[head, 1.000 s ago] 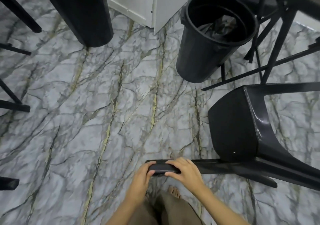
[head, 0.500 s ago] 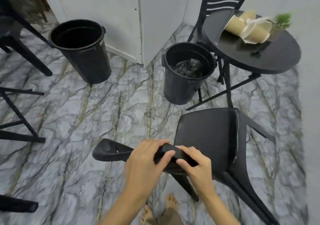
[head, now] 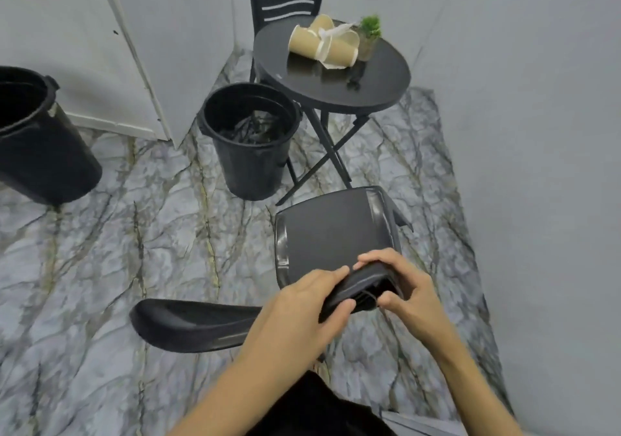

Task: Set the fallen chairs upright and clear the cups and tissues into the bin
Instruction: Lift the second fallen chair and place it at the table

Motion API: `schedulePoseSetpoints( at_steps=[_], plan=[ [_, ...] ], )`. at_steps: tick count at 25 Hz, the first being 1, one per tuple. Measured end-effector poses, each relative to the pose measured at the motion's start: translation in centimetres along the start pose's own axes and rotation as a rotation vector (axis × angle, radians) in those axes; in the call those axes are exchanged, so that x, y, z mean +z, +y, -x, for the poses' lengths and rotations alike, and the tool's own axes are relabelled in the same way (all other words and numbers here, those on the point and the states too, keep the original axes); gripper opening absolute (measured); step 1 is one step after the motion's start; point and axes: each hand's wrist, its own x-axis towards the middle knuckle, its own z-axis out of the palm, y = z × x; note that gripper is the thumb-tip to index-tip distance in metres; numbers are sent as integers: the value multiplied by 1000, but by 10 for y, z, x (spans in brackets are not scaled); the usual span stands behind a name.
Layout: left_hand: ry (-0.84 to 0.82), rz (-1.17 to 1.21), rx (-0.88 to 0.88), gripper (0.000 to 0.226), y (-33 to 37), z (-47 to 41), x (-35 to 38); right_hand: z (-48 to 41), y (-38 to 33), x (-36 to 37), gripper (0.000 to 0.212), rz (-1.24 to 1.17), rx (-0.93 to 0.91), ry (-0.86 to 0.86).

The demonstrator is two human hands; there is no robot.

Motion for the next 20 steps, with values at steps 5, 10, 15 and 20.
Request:
schedulePoseSetpoints(
  at_steps=[5,10,15,20],
  plan=[
    [-77,-99,111,50,15,-2,23,18,1,-50,38,24,-18,102],
    [-53,-132,3,87,-16,18,18,30,14,-94,36,-35,-5,215],
    [-44,-31,7,62,-69,26,20,42,23,-134,39,-58,37,272],
    [107,98,-14,45,-112,16,28,49,33,-164,50,-97,87,274]
  ],
)
